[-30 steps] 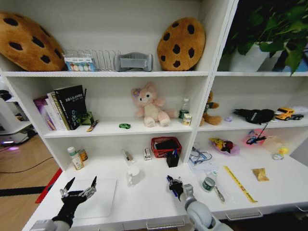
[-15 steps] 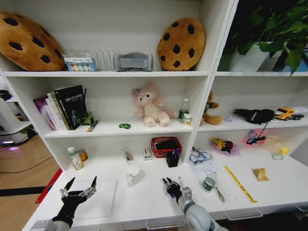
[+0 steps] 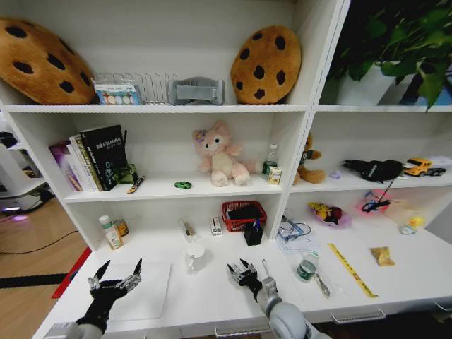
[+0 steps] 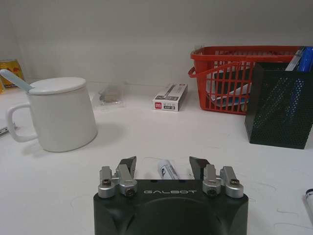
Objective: Organize the objects on the table.
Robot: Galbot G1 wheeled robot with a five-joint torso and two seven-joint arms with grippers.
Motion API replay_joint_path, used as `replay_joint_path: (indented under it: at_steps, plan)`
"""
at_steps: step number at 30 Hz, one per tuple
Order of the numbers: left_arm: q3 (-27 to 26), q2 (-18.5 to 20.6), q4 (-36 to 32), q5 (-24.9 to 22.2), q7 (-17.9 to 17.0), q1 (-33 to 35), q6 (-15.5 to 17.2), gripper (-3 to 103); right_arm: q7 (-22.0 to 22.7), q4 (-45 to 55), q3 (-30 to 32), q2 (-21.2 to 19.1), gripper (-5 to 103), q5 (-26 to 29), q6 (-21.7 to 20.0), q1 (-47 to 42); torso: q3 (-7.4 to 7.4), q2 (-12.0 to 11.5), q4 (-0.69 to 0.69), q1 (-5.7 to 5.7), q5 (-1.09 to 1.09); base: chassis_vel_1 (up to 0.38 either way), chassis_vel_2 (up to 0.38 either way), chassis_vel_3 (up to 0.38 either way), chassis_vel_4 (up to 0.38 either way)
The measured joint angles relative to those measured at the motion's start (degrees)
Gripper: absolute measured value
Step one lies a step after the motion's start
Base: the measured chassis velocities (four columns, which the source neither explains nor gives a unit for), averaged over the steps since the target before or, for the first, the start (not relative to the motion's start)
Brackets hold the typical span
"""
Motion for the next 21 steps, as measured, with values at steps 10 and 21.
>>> replay_joint_path:
  at_steps: [10, 21]
  plan:
    - [0.00, 0.00, 0.00, 0.00, 0.00, 0.00, 0.00, 100, 0.12, -0.80, -0.21, -0.41, 45, 1.55, -1.63, 0.95, 0.00, 0.00, 0.00, 0.00, 0.00, 0.000, 0.000, 0.000, 0.000]
    - [0.00, 0.00, 0.00, 0.00, 0.00, 0.00, 0.00, 100, 1.26, -1.07, -0.23, -0.83, 16, 2.63, -3.06, 2.16, 0.00, 0.00, 0.00, 0.00, 0.00, 0.000, 0.000, 0.000, 0.000]
